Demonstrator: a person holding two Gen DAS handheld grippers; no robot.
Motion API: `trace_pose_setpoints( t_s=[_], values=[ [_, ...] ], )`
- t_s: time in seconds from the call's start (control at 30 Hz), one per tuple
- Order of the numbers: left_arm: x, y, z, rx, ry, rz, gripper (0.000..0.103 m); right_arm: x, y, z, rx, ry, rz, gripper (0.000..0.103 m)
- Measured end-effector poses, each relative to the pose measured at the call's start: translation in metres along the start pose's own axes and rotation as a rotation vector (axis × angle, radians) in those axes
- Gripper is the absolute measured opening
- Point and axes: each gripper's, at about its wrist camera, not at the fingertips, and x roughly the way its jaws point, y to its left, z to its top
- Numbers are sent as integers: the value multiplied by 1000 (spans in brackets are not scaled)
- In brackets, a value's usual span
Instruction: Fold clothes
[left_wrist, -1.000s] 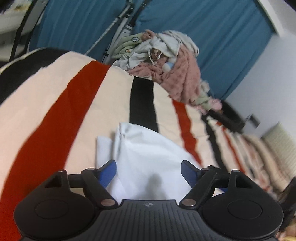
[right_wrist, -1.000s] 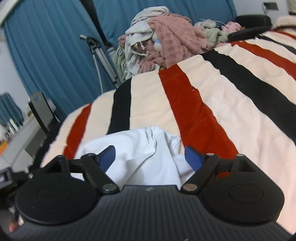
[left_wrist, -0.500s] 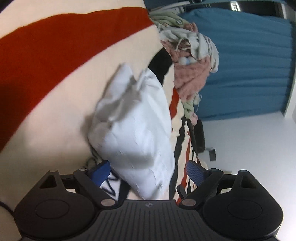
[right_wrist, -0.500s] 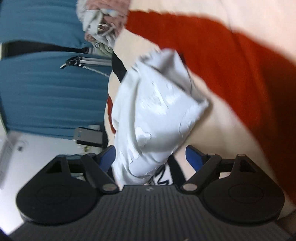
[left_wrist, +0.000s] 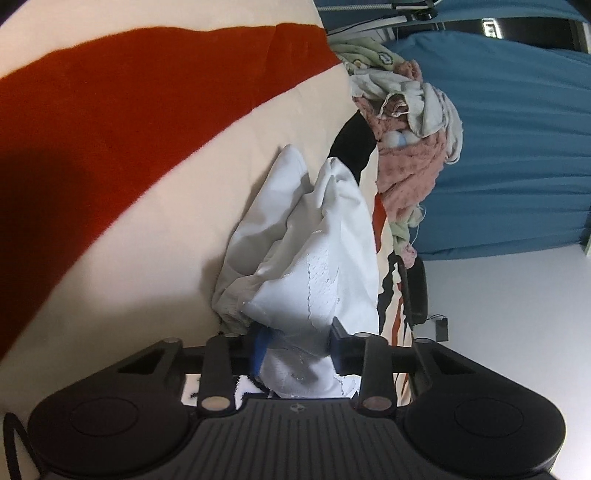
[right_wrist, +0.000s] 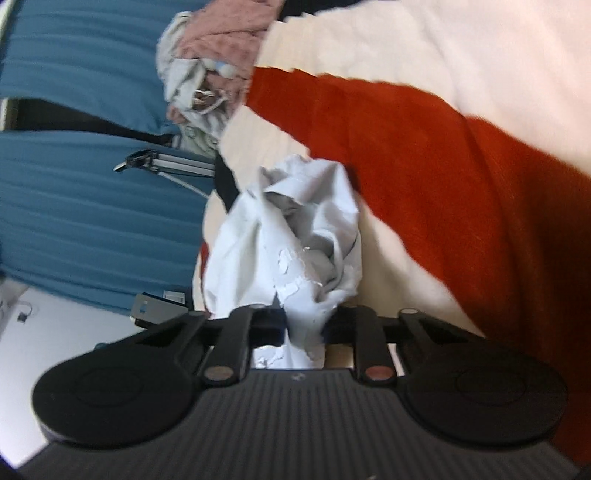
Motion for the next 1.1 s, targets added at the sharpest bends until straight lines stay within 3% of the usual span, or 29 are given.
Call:
trace_pose_setpoints(
  t_s=[0.17, 0.37, 0.5, 0.6, 0.7, 0.83, 1.03, 1.1],
  values=[
    [-16, -18, -9, 7, 36, -39, 22, -36, 13, 2, -33, -40, 11, 15],
    [-27, -91, -27, 110, 137, -106, 21, -107, 48, 23, -33, -122, 41, 15],
    [0, -147, -38, 194, 209, -86, 20, -142, 60, 57, -39, -167, 29, 15],
    [29, -193, -52, 289, 242, -29, 20, -149, 60, 96, -10, -179, 15, 16],
    [60, -234, -54, 374, 247, 1, 20, -140, 56, 136, 19, -177, -2, 16],
    [116, -293, -40, 429, 229, 14, 19, -115, 78, 194, -34, -209, -29, 16],
    [194, -383, -25, 699, 145, -122, 18, -80, 130, 283, -189, -373, 2, 16],
    [221, -399, -25, 790, 117, -157, 18, -59, 114, 293, -224, -374, -43, 16]
  ],
)
